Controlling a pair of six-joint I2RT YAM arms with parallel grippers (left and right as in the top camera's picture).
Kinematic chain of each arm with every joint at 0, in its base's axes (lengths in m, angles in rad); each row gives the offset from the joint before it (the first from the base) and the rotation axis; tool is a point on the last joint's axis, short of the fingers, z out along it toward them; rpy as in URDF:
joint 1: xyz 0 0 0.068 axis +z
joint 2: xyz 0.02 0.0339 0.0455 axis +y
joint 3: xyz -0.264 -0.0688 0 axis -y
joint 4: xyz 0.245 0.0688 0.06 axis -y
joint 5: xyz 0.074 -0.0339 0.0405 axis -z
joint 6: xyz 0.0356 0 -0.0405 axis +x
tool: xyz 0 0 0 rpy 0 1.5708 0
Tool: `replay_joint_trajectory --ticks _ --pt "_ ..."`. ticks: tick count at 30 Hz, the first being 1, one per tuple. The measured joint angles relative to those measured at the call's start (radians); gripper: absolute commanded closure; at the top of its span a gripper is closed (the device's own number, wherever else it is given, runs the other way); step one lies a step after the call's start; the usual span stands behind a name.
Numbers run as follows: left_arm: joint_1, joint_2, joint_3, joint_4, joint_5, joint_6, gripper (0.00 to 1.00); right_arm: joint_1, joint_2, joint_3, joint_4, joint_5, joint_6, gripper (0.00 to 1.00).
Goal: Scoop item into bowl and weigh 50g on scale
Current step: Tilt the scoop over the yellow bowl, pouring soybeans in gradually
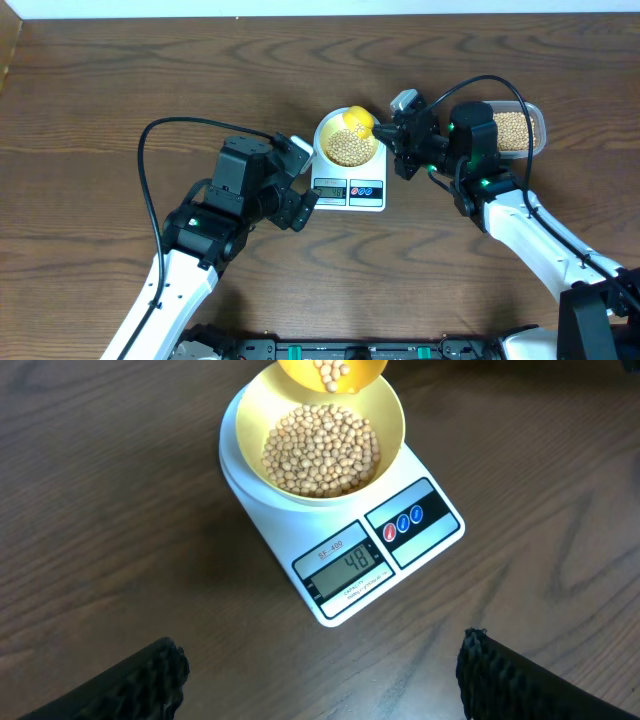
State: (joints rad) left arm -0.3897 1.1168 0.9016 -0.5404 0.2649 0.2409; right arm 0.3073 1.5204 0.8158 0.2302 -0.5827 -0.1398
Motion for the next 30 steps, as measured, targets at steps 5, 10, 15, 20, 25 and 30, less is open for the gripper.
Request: replay_joint_trajectory --ticks 5,10,15,20,25,30 --pt "0.000 0.000 0.000 0.000 0.000 0.000 0.12 0.000 0.000 0.000 0.000 0.000 0.000 0.99" --pt "0.000 0.000 0.000 0.000 0.000 0.000 0.12 0.000 0.000 0.000 0.000 0.000 0.000 0.99" --pt "0.000 0.000 0.000 0.000 0.000 0.000 0.12 0.000 0.000 0.000 0.000 0.000 0.000 0.99" --pt "0.000 0.000 0.000 0.000 0.000 0.000 0.12 0.000 0.000 0.000 -0.001 0.000 0.000 0.99" --pt "0.000 0.000 0.000 0.000 0.000 0.000 0.12 0.000 0.000 0.000 -0.003 0.000 -0.006 0.99" --pt "0.000 0.000 0.000 0.000 0.000 0.000 0.12 0.000 0.000 0.000 -0.009 0.000 -0.031 0.99"
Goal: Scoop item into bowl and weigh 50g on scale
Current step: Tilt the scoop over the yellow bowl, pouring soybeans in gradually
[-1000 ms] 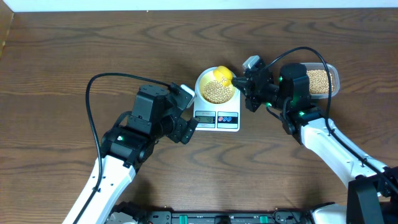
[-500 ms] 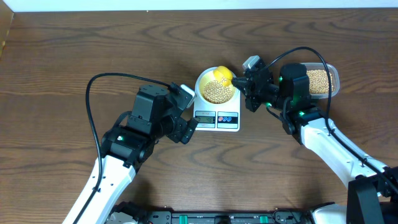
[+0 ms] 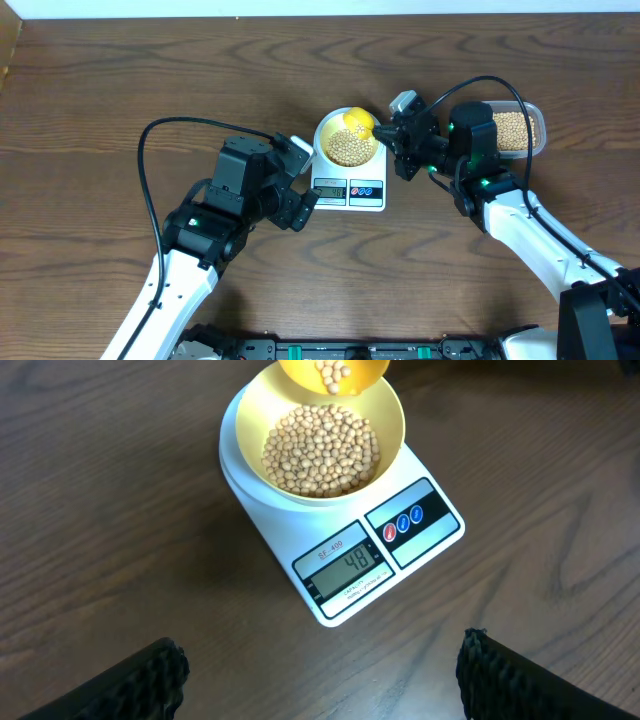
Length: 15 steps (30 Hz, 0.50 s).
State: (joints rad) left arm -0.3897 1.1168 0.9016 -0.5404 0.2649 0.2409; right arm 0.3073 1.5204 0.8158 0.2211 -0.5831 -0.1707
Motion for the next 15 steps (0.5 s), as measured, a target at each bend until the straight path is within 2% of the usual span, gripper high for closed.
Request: replay_joint_trajectory --ticks 15 --pt "0.000 0.000 0.000 0.000 0.000 0.000 0.12 0.000 0.000 0.000 0.000 0.000 -0.073 0.99"
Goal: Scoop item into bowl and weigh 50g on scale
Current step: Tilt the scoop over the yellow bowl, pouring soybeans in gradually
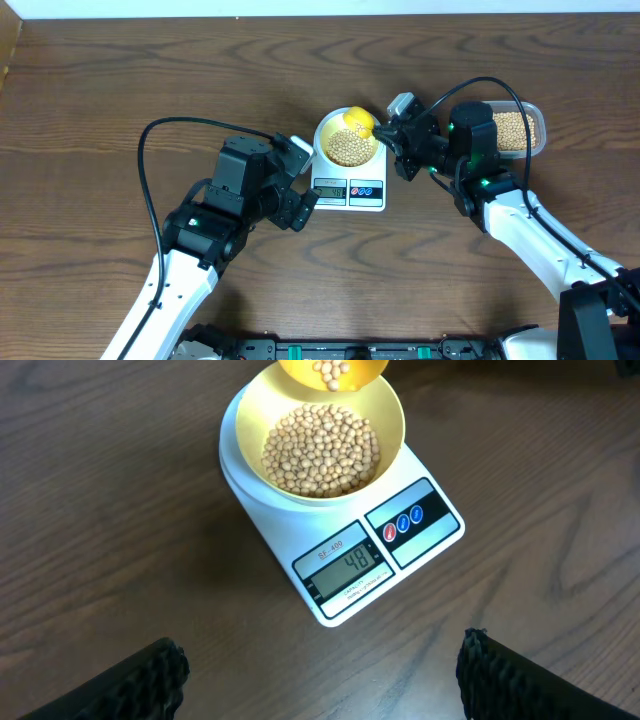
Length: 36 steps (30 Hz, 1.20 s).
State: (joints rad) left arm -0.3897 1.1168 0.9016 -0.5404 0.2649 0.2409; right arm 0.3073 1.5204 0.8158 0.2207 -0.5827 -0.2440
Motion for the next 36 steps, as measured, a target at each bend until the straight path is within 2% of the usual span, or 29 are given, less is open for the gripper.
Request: replay_joint_trajectory --ticks 36 --pt "0.000 0.000 0.000 0.000 0.000 0.000 0.12 0.000 0.000 0.000 0.004 0.026 -0.029 0.99"
